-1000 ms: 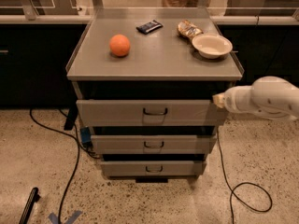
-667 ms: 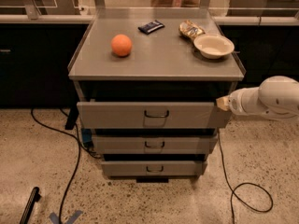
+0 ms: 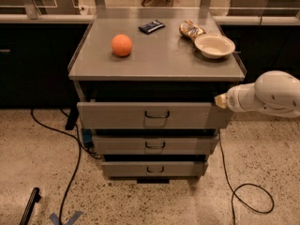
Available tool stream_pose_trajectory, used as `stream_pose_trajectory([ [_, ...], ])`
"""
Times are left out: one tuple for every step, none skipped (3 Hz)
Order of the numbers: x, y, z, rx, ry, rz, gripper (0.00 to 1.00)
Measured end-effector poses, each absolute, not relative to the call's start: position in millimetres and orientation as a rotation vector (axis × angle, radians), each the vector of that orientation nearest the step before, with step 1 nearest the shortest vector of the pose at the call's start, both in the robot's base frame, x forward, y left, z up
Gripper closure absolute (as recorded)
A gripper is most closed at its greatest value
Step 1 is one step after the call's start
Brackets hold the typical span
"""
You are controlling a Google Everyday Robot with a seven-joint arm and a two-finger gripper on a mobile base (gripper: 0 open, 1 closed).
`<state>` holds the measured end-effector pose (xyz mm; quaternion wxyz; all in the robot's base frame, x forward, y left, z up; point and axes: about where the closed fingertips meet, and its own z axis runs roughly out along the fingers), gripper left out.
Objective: Open top drawer
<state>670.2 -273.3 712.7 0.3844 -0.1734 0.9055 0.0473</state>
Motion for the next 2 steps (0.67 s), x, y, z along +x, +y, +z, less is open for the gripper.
stream_pose_trajectory([
  [668.5, -262.1, 732.2, -0.478, 2.27, 0.109, 1.0],
  [677.7, -256.9, 724.9, -0.475, 2.272, 0.107, 1.0],
])
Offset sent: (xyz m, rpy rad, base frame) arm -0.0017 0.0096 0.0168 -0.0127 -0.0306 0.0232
